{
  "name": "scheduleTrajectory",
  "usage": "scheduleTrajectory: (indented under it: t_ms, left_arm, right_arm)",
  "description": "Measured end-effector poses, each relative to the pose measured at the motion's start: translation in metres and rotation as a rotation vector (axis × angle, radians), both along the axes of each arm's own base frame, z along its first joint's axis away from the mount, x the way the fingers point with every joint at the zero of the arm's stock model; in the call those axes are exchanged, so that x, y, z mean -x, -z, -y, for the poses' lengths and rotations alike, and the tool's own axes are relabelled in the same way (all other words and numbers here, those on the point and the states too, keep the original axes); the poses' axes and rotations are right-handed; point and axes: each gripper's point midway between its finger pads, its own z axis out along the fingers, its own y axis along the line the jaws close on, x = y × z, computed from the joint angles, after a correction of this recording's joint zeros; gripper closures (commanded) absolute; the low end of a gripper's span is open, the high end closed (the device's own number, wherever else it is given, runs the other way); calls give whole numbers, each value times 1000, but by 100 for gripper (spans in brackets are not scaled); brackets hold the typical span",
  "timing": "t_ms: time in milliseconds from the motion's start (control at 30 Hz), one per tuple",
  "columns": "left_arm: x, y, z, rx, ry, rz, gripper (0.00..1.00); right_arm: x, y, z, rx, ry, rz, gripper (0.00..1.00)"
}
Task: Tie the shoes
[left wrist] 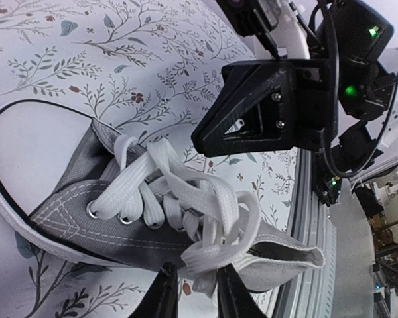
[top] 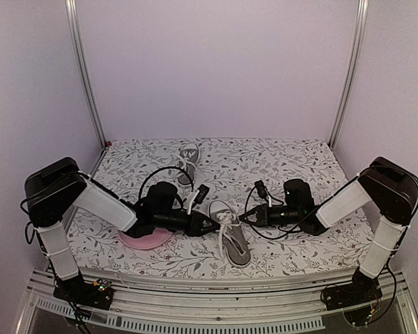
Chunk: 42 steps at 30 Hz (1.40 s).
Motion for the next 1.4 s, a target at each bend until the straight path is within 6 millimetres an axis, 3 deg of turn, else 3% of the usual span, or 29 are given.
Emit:
scheduleTrajectory:
  t_ms: [233,333,567,667,700,833,867,1100,1300,1400]
  left_arm:
    - [1,1,0,0,6,-5,71]
    - [2,3,0,-3,10,-13,72]
    - [4,5,1,-4,16,-25,99]
    - [5,5,1,-3,21,-26,100]
    - [6,5,1,-3,21,-29,100]
    - [6,4,2,0,24,-27,100]
    - [6,4,2,1,24,-27,100]
    - [8,4,3,2,27,-27,100]
    - [8,7,3,-3,29,-31,100]
    - [9,7,3,-3,30,-31,100]
  right_arm:
    - [-2,0,1,1,7,1,98]
    - [-2,0,1,1,7,1,98]
    - [-3,0,2,2,10,1,98]
    - [-3,3,5,6,19,-6,97]
    - [-2,4,7,9,27,-11,94]
    - [1,7,14,17,47,-31,57]
    - [2,7,16,20,51,-34,53]
    - [-6,2,13,31,60,-12,41]
    - [-27,-22,-6,0,40,59,40]
    - [-33,-20,-15,7,24,67,40]
